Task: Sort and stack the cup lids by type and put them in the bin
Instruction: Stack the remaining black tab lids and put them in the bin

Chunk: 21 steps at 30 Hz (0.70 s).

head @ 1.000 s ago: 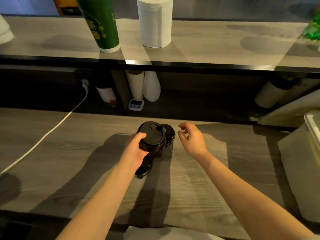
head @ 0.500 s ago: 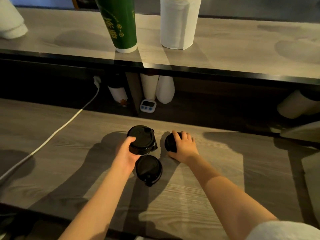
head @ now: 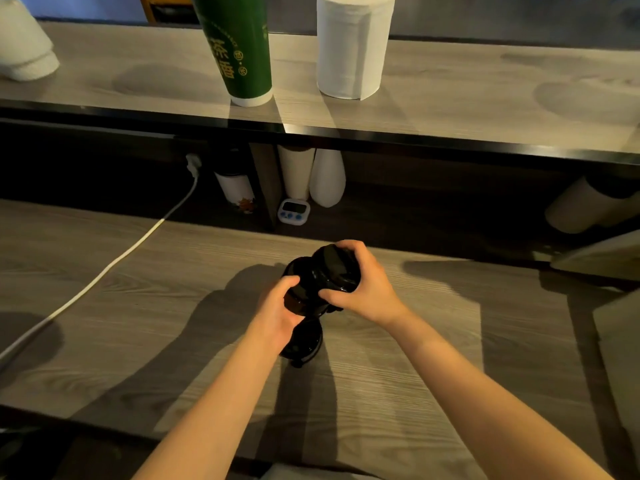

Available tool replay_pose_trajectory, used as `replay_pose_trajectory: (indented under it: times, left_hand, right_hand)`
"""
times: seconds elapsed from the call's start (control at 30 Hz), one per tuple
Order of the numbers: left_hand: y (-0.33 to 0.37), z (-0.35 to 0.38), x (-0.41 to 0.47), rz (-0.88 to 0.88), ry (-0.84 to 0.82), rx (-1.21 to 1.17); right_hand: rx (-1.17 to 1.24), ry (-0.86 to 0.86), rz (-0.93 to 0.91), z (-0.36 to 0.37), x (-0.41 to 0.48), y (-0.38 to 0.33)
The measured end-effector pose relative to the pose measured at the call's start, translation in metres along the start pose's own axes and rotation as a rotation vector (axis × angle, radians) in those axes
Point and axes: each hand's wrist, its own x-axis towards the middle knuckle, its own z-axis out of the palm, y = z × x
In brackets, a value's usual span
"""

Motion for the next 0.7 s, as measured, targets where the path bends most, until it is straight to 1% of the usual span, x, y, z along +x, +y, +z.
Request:
replay_pose_trajectory:
  times: [0.1,0.17,0.27,0.33,0.43,0.53,0.7]
  left_hand:
    - [-0.002,0.009,-0.011,0.011,-0.131,-0.007]
    - [-0.002,0.013,-0.015,-0.004,-0.157,-0.042]
    - [-0.003,0.013,-0.021,0.018,-0.216,-0.030]
    - [-0.004,0.012,-0.026,0.048,-0.276,-0.027]
    - [-0.003,0.010,-0.029,0.069,-0.278,-0.021]
    - [-0.003,0.008,-0.031,0.066,-0.233,0.023]
    - [0.000,-0.007,-0.036,0.122,-0.208,0.011]
  right_hand:
    - [-0.096,-0.052,-0.116,-0.002,-0.006,-0.013]
    - [-0.171,-0.086,-0.163,-0.004,-0.011,-0.018]
    - [-0.286,-0.126,-0.231,-0.007,-0.020,-0.025]
    - [-0.310,-0.137,-0.266,-0.010,-0.024,-0.029]
    - [-0.318,-0.178,-0.271,-0.014,-0.029,-0.033]
    - [-0.255,-0.232,-0.229,-0.015,-0.030,-0.037]
    - [0.013,-0.233,-0.165,-0.005,-0.027,-0.046]
